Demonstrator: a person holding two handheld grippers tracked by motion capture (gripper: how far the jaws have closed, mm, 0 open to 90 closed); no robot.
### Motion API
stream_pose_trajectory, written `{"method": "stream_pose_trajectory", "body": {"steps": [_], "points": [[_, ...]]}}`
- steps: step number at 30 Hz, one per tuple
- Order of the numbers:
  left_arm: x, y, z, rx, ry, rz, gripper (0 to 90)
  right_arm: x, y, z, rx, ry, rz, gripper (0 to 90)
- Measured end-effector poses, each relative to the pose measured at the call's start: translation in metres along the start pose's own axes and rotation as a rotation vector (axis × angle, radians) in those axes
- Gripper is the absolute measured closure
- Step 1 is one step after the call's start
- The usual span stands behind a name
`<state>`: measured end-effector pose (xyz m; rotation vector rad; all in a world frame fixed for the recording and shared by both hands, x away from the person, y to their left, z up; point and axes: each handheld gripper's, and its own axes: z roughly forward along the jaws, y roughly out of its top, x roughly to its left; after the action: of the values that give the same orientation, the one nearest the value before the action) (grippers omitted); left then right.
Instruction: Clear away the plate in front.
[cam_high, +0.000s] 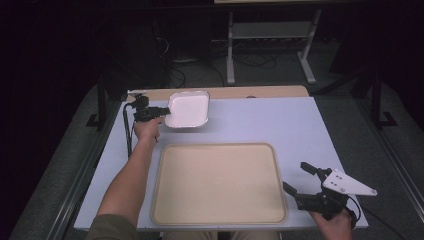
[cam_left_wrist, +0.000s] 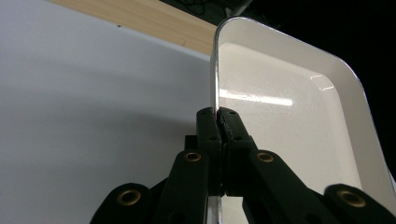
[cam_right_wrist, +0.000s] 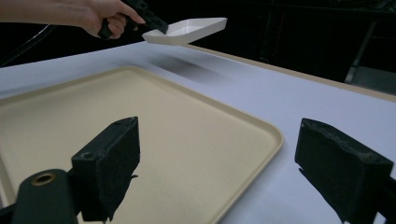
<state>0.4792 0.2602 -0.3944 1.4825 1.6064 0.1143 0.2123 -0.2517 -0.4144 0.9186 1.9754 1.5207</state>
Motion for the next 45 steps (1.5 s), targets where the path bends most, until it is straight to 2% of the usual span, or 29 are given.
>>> {"method": "stream_pose_trajectory", "body": {"steps": [10,16,24,27,30,45], "points": [[-0.013,-0.003,-0.021,-0.028,-0.017,0.014,88.9,0.001,-0.001,-0.001,-0.011,0.016,0.005,13.3],[-0.025,-0.003,-0.035,-0.049,-0.058,0.036,88.9,0.003,-0.001,-0.001,-0.012,0.020,0.005,13.3],[-0.037,-0.012,-0.051,-0.054,-0.073,0.054,88.8,0.004,0.000,-0.002,-0.018,0.021,0.004,13.3],[-0.040,-0.014,-0.053,-0.053,-0.085,0.058,88.9,0.003,-0.001,-0.003,-0.022,0.020,0.007,13.3],[-0.044,-0.018,-0.056,-0.044,-0.088,0.079,88.9,0.002,-0.001,-0.004,-0.020,0.019,0.008,13.3],[-0.058,-0.040,-0.062,-0.024,-0.109,0.090,88.9,0.002,-0.001,-0.005,-0.020,0.032,0.001,13.3]]}}
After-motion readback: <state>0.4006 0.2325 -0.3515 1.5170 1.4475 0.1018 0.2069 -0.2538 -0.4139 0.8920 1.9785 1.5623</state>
